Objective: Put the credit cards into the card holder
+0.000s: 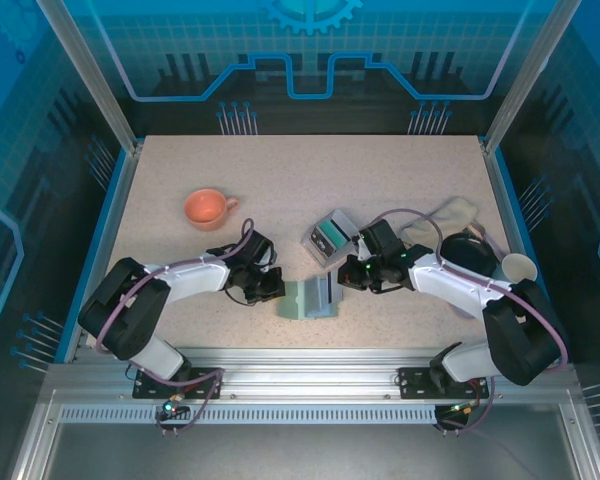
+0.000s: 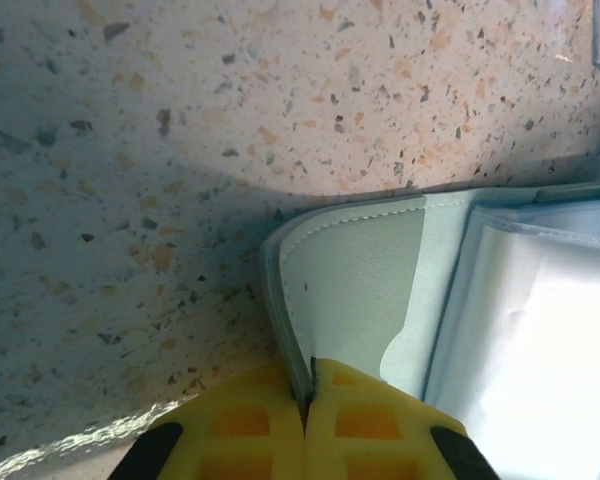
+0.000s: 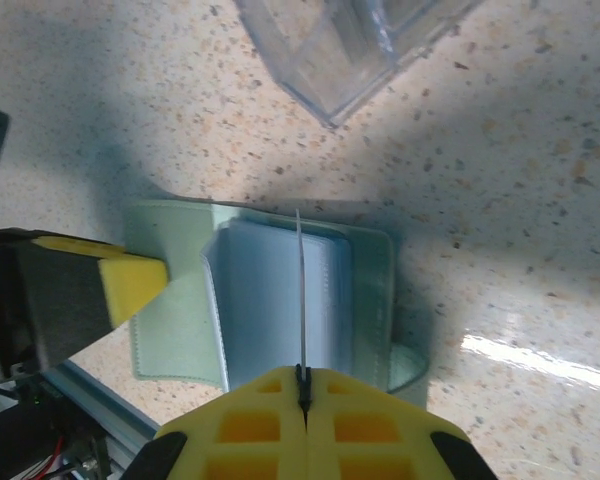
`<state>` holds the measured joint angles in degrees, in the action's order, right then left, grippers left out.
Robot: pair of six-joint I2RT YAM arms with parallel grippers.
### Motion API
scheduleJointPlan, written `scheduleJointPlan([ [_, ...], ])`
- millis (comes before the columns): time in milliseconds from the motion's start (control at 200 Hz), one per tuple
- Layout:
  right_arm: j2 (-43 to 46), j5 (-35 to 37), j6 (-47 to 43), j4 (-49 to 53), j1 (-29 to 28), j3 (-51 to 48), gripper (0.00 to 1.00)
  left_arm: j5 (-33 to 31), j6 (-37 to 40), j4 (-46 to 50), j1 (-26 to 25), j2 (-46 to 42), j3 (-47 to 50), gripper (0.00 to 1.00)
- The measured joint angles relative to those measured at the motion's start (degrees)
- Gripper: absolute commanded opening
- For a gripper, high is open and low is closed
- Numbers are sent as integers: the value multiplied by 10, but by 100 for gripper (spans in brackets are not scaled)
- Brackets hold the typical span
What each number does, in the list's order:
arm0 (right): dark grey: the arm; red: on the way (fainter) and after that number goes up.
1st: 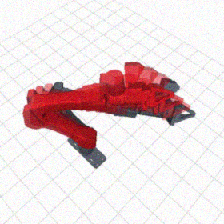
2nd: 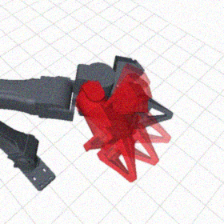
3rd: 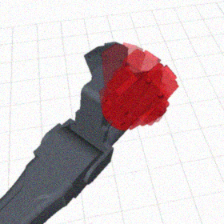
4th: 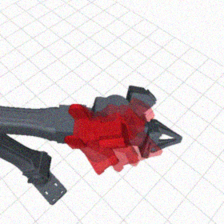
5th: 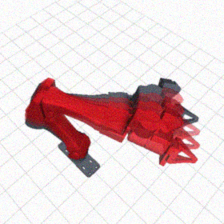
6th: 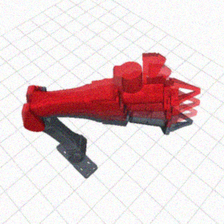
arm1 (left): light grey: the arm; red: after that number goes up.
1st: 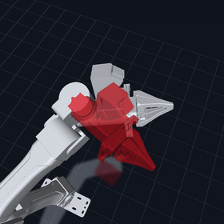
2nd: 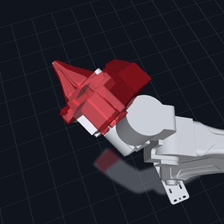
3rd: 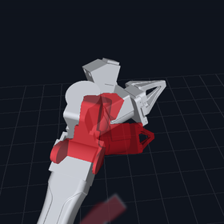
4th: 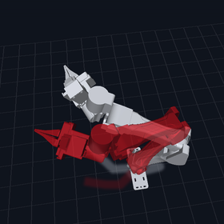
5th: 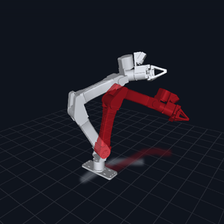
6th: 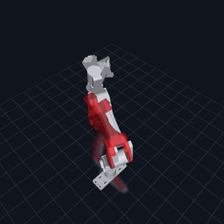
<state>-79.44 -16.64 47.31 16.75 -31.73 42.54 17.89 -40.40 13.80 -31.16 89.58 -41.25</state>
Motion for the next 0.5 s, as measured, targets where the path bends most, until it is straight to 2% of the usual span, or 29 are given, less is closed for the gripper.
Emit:
scheduleJointPlan([
  [310, -58, -29, 19, -51, -43, 7, 0, 26, -31, -57, 0, 17, 6, 3],
  [415, -72, -30, 26, -60, -60, 20, 0, 30, -48, -79, 0, 17, 15, 8],
  [500, -85, -29, 31, -70, -66, 25, 0, 29, -63, -91, 0, 17, 24, 17],
])
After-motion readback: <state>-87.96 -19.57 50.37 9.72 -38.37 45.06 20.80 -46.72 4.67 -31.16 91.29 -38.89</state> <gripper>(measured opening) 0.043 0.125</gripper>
